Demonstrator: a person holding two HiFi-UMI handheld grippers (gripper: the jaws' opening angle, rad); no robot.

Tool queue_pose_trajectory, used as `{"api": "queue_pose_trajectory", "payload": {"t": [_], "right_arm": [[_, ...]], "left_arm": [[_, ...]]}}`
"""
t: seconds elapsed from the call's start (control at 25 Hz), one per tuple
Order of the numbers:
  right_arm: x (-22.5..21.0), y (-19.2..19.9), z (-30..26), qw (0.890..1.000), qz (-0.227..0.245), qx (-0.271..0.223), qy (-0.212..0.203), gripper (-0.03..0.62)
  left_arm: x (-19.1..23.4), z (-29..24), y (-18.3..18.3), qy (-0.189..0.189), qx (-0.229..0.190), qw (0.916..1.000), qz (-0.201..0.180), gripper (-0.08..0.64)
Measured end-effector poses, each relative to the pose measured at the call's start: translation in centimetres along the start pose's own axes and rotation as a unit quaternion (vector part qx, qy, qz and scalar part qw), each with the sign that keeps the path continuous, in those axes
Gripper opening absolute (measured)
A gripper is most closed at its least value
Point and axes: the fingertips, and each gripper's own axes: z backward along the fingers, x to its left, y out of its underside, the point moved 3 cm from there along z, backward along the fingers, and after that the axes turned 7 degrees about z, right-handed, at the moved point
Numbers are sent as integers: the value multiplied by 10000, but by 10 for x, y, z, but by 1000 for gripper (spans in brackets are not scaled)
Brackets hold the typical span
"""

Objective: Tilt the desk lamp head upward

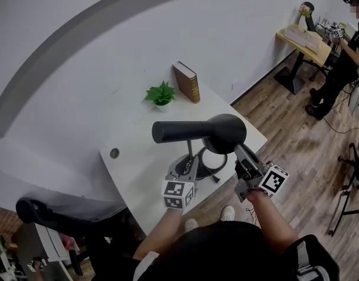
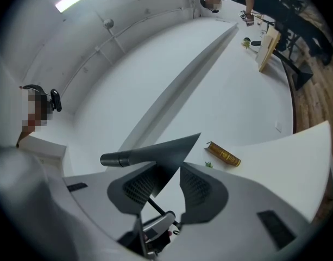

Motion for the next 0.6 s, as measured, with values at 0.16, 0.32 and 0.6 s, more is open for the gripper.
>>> {"api": "queue_pose_trajectory", "payload": {"t": [0.16, 0.32, 0.6], "right_arm": [[5, -3, -2, 9999, 115, 69, 9, 130], [7, -14, -2, 9992, 375, 82, 84, 130], [10, -41, -2, 9967, 793, 12, 180, 128]], "left_arm": [[0, 1, 0, 50, 104, 9999, -55, 57], [1, 2, 1, 89, 131, 9999, -34, 57], [1, 1, 0, 216, 133, 9997, -31, 57]]}}
